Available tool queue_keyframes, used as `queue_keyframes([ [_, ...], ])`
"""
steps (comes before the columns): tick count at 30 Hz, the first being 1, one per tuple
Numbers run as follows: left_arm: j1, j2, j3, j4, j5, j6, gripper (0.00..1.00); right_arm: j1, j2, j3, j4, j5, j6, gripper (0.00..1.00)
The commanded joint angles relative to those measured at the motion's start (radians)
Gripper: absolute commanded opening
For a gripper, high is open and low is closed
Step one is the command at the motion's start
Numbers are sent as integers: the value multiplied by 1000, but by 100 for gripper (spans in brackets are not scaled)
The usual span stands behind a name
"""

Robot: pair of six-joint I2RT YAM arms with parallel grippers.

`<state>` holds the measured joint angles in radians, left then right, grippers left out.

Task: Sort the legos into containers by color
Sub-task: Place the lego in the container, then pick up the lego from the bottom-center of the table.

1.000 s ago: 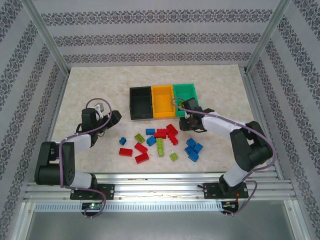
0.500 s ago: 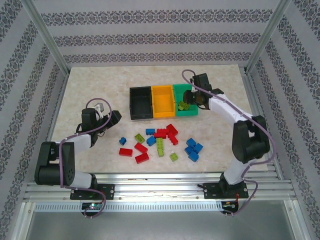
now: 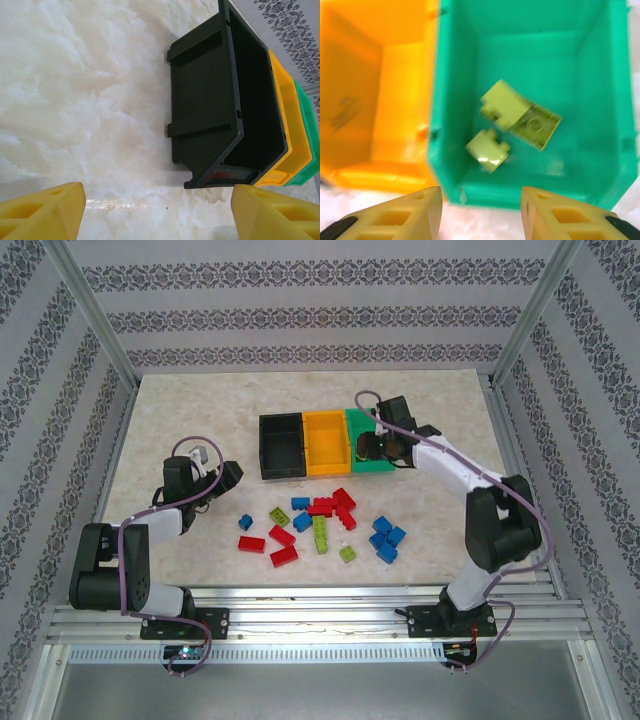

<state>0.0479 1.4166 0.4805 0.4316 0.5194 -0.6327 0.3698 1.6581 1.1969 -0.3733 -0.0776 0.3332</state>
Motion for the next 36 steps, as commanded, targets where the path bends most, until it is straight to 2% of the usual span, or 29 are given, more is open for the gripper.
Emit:
queue_keyframes([
  [1,10,-10,6,-8,4,19,77,70,-97,-70,-41,-19,-15,46],
  [10,10,-7,-1,4,-4,19,77,323,-213,-284,-32,-34,131,46],
  [18,10,-8,-5,7,-9,22,77,528,-150,-322,-21,-18,265,45],
  [23,10,-6,-2,1,-11,26,77,578,-89,-290,-33,22,271,44],
  [33,10,3,-3,4,-10,25,77,623,36,-242,-4,18,278,43],
  [36,9,3,-2,5,-12,27,77,624,44,-240,-12,19,273,38],
])
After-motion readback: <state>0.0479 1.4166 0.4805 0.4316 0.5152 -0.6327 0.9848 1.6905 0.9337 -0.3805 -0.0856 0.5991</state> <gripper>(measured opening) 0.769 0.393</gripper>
